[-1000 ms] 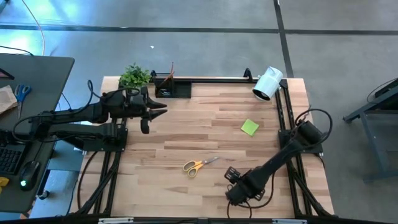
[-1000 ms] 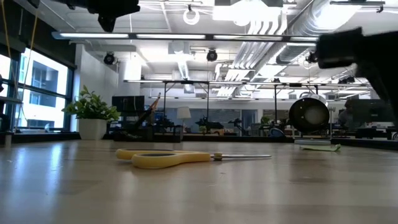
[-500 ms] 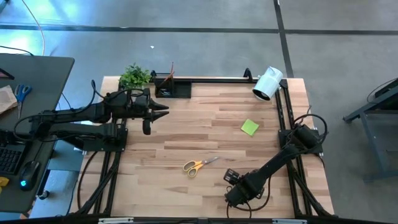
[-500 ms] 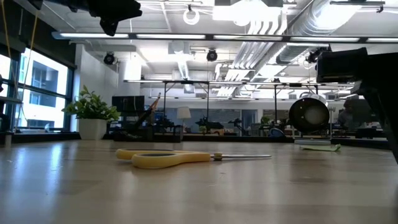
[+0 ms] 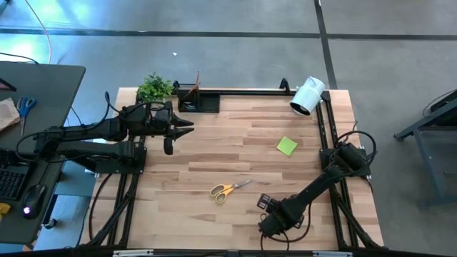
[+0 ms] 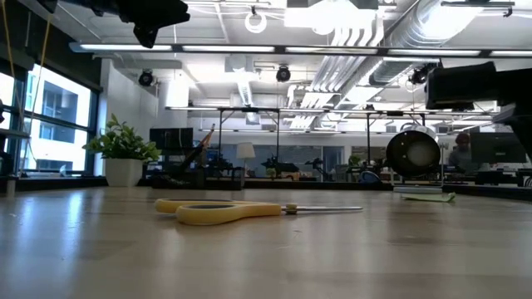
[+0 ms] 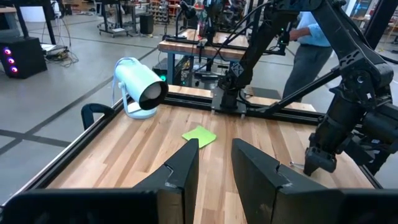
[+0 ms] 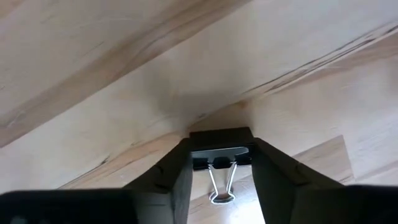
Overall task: Pick and place office supplies into organizer
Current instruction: Put the black binder clip into the top left section of the desk organizer
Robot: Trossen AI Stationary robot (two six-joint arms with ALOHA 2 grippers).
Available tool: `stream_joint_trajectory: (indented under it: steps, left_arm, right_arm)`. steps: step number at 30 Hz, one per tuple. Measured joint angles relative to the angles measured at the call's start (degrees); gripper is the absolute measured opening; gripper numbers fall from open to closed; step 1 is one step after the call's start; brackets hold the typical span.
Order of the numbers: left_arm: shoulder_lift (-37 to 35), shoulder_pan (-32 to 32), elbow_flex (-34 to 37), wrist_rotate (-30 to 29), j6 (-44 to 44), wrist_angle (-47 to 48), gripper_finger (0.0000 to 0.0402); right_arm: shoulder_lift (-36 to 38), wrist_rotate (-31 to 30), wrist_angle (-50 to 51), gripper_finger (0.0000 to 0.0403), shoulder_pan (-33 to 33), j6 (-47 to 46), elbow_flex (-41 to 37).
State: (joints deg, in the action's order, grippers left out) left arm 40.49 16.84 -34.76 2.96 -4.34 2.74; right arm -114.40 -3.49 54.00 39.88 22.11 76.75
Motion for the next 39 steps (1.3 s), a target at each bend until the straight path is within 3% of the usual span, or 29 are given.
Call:
stream_joint_trajectory:
  steps: [9,14,17,26,33,39]
  left_arm:
    - [0.00,0.00,0.00,0.00,0.00,-0.21,0.0083]
    - [-0.18,0.00,0.02,0.01,0.88,-3.05,0.0083]
    - [-0.44,0.00,0.02,0.10,1.43,-5.18,0.0083]
    - [-5.12,0.00,0.02,2.64,5.66,-5.09,0.0083]
    - [-12.09,0.00,0.02,4.55,6.67,1.19,0.0083]
    - [-12.09,0.02,0.00,4.52,5.16,6.08,0.0083]
  right_arm:
    - [1.48,-7.19,-4.99,0.0150,-1.33,-2.43,0.02]
    - [2.22,-16.31,-7.74,0.0135,-3.98,-9.84,4.01]
    - [2.33,-17.82,-9.86,0.0126,-7.46,-8.25,7.40]
    - [2.33,-7.40,-30.61,0.0138,-24.79,0.80,10.29]
    - [2.17,2.47,-46.72,0.0136,-38.49,-1.68,9.60]
    - [0.82,9.63,-56.40,0.0136,-45.44,-2.63,9.53]
